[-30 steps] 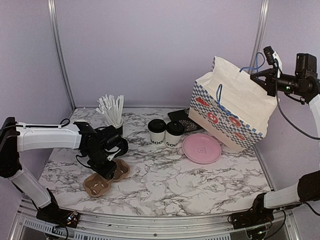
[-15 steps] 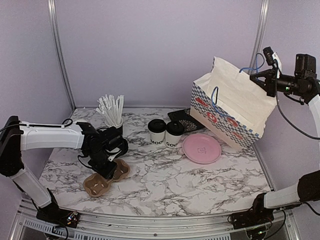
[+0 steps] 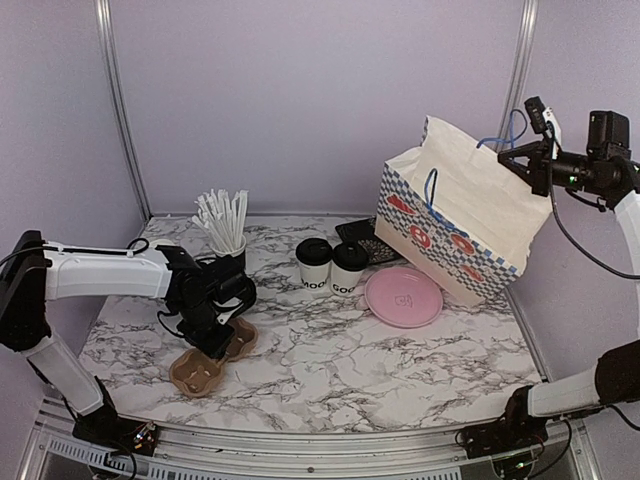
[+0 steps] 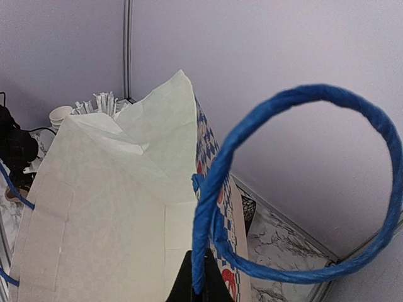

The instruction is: Pack the takeout coffee

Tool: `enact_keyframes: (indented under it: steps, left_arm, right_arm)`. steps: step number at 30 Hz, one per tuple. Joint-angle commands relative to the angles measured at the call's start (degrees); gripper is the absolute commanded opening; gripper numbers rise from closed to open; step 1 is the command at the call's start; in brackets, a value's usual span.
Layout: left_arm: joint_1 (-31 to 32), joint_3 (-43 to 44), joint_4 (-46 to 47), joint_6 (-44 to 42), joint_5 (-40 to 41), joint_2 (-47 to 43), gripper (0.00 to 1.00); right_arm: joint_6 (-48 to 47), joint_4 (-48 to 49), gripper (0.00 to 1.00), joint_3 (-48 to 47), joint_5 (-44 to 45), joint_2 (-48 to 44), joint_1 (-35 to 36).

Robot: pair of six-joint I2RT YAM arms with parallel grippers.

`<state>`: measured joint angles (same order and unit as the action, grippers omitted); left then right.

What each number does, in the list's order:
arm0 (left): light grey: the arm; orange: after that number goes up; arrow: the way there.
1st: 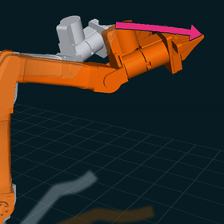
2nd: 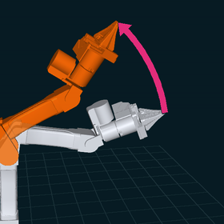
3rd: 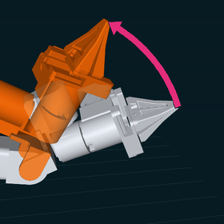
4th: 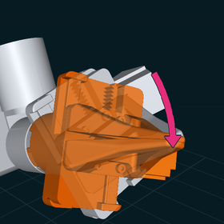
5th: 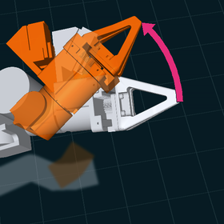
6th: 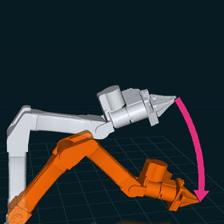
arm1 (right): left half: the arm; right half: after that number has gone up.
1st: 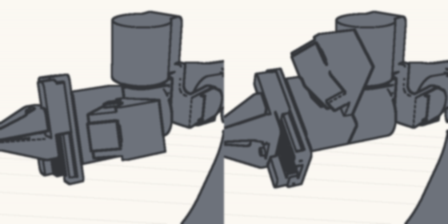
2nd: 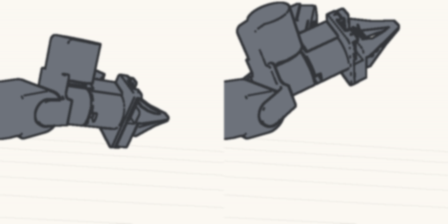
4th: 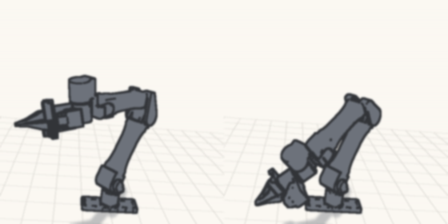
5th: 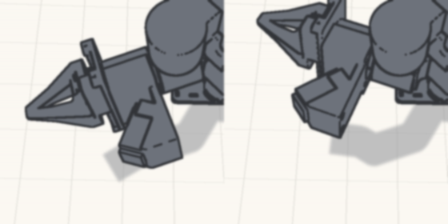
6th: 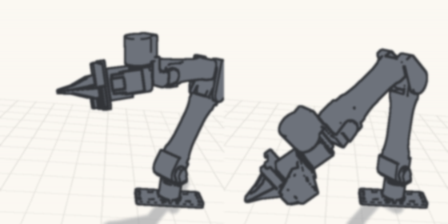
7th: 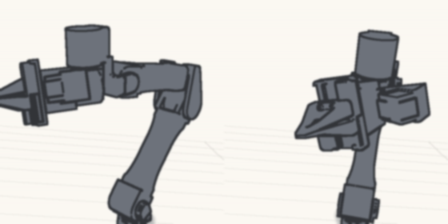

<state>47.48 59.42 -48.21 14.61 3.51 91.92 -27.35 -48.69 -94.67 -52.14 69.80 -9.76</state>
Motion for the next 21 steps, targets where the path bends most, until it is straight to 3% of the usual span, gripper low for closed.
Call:
enact_keyframes:
  steps: [1, 6, 11, 21]
  left_arm:
    - [0.3, 1.5, -2.9, 0.7, -0.2, -1.2, 0.25]
    - [0.3, 6.7, -6.4, 0.9, -2.2, -6.6, 0.25]
    - [0.3, 16.0, -9.7, 0.9, -5.2, -11.9, 0.25]
    - [0.3, 46.2, -16.2, -1.2, -1.5, -14.9, 0.24]
  right_arm:
    - [0.9, 1.3, 0.00, 0.4, -2.2, -1.4, 0.5]
    - [-1.9, -2.0, 0.00, 0.4, -3.0, -1.3, 4.1]
    - [-7.6, -7.6, 0.00, 0.7, 2.0, -0.6, 17.9]
    - [-14.4, -17.5, 0.00, -2.7, 5.2, 6.3, 36.7]
